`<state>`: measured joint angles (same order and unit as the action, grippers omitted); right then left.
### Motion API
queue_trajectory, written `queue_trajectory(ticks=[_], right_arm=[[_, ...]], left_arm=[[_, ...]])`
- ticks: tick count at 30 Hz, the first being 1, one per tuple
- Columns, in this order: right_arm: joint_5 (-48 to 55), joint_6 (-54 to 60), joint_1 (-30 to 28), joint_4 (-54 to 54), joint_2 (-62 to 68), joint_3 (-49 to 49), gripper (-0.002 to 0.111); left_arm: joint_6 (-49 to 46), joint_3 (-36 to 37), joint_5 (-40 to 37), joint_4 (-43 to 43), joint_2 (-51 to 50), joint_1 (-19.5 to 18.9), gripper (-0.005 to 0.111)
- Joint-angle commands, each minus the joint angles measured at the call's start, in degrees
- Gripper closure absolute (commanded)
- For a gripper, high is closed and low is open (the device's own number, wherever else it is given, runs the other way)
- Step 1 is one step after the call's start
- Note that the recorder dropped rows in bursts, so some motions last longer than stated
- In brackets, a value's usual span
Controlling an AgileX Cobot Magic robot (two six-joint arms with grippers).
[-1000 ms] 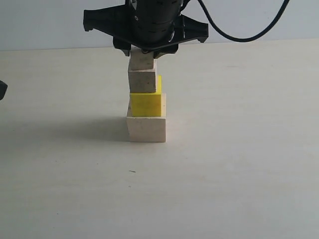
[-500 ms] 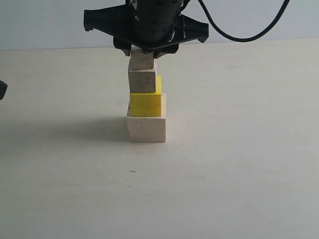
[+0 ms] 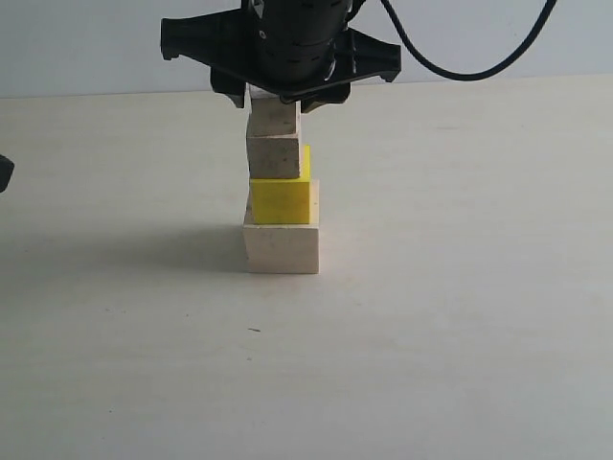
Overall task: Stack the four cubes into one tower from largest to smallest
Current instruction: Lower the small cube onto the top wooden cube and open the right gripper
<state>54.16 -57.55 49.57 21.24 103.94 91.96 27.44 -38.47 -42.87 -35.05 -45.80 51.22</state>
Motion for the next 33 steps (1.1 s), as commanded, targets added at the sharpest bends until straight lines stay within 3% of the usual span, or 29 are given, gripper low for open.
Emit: queue_trajectory(ticks=[1, 33], right_arm=[[-0.20, 0.53, -0.24, 0.35, -0.03, 0.45, 0.045], [0.12, 5.05, -0.24, -4.72, -2.03, 0.45, 0.045]], left_arm=[[0.38, -0.20, 0.41, -0.59, 0.41, 0.10, 0.107], [0.38, -0.20, 0.25, -0.59, 0.41, 0.10, 0.107]])
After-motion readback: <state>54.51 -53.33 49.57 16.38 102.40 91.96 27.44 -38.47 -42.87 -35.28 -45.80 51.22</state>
